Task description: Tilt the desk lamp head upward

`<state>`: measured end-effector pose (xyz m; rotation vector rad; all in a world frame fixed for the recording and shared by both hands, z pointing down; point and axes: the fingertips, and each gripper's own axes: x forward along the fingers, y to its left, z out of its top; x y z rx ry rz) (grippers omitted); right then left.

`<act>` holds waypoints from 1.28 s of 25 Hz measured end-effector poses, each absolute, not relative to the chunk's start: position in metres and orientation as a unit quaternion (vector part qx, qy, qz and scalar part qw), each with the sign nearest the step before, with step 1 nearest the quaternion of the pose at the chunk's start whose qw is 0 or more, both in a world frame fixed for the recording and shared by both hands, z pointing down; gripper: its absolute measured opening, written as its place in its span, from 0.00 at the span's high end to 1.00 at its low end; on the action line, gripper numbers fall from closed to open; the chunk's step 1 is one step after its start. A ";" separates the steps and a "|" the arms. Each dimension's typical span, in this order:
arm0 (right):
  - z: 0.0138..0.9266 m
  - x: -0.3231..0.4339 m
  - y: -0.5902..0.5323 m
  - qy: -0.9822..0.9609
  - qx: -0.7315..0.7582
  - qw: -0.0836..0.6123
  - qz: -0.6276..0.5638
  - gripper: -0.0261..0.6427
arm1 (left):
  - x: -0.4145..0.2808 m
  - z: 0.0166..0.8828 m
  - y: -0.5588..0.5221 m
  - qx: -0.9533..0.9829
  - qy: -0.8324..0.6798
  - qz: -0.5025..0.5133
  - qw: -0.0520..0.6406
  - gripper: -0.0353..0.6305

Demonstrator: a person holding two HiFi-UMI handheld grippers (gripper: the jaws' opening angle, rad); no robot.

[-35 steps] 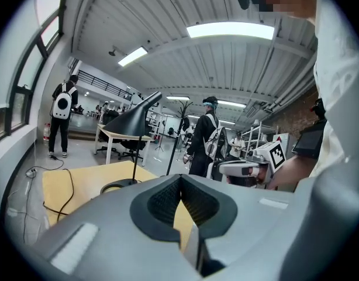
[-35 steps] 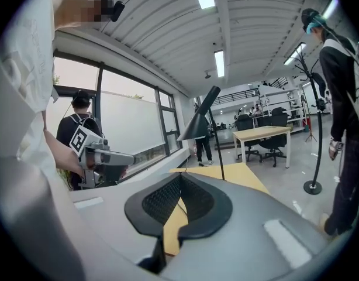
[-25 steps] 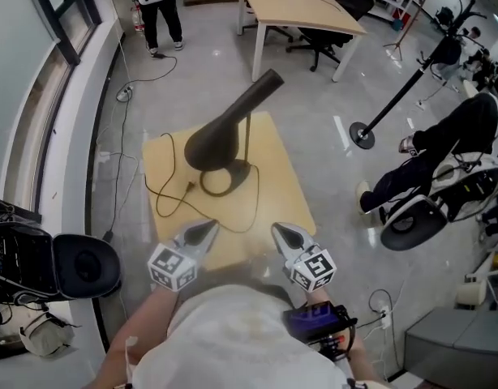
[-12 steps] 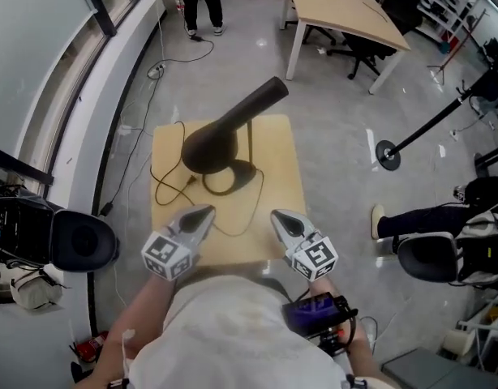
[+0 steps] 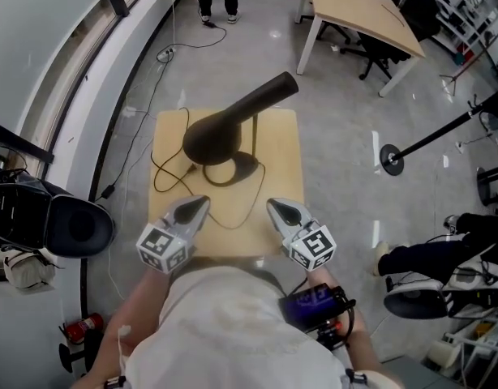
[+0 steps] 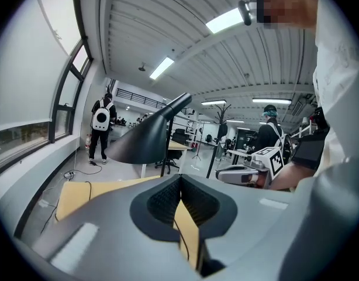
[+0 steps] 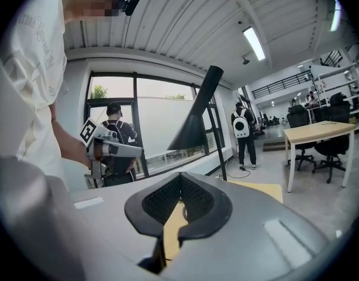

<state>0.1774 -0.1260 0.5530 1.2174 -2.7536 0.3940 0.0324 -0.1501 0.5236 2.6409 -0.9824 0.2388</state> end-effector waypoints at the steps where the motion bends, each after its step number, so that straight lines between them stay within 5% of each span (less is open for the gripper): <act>1: 0.551 0.176 -0.128 -0.907 0.399 0.055 0.126 0.94 | 0.031 0.524 -0.153 0.922 -0.344 0.082 0.156 0.94; 17: 0.507 0.193 -0.160 -0.907 0.391 0.147 0.050 0.94 | 0.020 0.514 -0.182 0.932 -0.315 0.054 0.172 0.94; 32: 0.365 0.167 -0.206 -0.908 0.357 0.190 -0.106 0.94 | -0.002 0.533 -0.207 0.928 -0.317 0.053 0.190 0.94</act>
